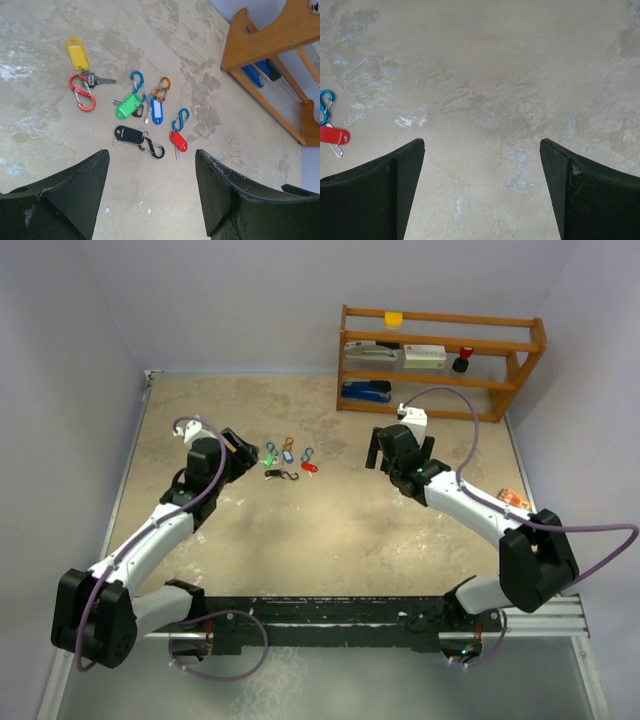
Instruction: Put the keys on the keyring
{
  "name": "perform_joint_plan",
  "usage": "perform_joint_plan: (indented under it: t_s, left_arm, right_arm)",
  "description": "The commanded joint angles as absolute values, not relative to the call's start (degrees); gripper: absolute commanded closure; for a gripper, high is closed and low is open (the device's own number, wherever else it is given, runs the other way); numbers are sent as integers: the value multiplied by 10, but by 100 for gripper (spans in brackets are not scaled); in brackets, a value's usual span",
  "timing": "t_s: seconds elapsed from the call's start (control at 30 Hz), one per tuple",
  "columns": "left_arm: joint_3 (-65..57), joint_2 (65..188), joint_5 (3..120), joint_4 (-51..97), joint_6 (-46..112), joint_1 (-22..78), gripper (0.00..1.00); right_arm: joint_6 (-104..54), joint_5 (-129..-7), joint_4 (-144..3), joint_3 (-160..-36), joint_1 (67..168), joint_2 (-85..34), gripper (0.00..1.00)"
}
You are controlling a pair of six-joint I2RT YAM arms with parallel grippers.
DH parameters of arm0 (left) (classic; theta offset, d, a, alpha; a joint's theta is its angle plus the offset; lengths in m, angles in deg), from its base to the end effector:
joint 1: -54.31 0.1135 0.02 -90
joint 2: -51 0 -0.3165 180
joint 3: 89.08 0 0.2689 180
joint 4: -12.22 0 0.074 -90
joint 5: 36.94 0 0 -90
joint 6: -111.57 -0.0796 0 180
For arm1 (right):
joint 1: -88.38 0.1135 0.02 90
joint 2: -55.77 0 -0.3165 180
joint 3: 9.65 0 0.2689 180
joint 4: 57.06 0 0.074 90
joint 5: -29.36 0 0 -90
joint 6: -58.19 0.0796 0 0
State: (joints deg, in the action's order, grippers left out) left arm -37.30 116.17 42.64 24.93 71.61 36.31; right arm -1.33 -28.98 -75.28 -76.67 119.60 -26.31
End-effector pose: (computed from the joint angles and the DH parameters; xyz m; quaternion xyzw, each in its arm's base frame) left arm 0.2759 -0.0745 0.2715 -0.2794 0.7989 -0.2310 0.4799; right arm 0.3249 0.1480 0.2793 0.1241 0.8474 0.0283 0.5154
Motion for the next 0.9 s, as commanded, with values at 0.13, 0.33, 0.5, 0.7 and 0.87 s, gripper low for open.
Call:
perform_joint_plan:
  t_s: [0.13, 0.33, 0.5, 0.7, 0.87]
  left_arm:
    - [-374, 1052, 334, 263, 709, 368, 31]
    - [-405, 966, 253, 276, 730, 368, 29]
    - [-431, 913, 174, 315, 768, 368, 28]
    - [-436, 890, 141, 337, 774, 368, 27]
    - [-452, 907, 177, 291, 768, 369, 26]
  right_arm:
    - [24, -252, -722, -704, 1197, -187, 0]
    - [19, -269, -717, -696, 1197, -178, 0]
    - [14, -281, -713, -697, 1197, -189, 0]
    - [12, -308, -694, -696, 1197, -209, 0]
    - [3, -342, -712, -719, 1197, -232, 0]
